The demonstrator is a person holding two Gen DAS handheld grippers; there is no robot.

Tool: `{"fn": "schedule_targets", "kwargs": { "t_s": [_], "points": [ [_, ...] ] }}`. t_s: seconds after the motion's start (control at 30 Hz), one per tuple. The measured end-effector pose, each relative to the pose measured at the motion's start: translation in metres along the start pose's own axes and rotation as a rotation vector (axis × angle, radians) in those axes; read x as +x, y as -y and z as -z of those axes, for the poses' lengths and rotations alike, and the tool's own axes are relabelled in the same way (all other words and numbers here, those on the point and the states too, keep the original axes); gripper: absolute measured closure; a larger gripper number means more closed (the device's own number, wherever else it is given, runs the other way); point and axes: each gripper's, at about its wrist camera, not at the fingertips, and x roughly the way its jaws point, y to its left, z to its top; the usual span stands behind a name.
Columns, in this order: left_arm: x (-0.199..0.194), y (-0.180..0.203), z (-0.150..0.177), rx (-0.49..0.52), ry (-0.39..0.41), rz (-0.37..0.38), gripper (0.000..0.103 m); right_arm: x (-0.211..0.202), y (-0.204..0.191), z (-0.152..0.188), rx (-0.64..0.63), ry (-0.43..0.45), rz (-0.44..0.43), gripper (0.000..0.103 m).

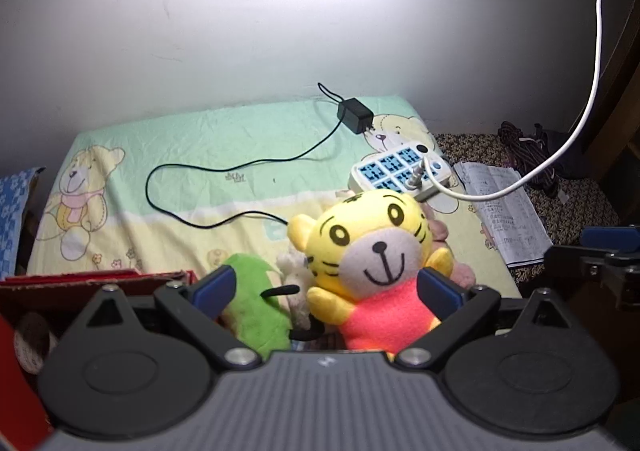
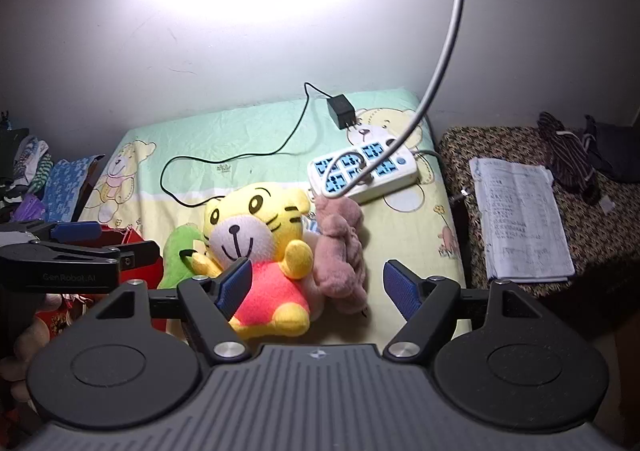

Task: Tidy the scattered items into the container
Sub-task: 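Grasp the yellow tiger plush with the right gripper and lift it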

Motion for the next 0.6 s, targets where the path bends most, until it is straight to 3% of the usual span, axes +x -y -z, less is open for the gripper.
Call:
{"fn": "schedule_targets", "kwargs": {
  "t_s": [0.1,0.2,0.6],
  "points": [
    [0.026,0.016,0.015,-0.02,-0.079,0.041,0.013,0.023,0.007,0.002,-0.011,0.01,-0.057,0.031],
    [0.05,0.024,0.031,-0.047,-0.153,0.047,0.018,0.051,0.016,0.008,0.02,-0.022,-0.134,0.04],
    [0.093,0.018,0.033,-0.158,-0.213,0.031,0.015,0.109,0.014,0.003,-0.08,-0.014,-0.3,0.041]
  ]
}}
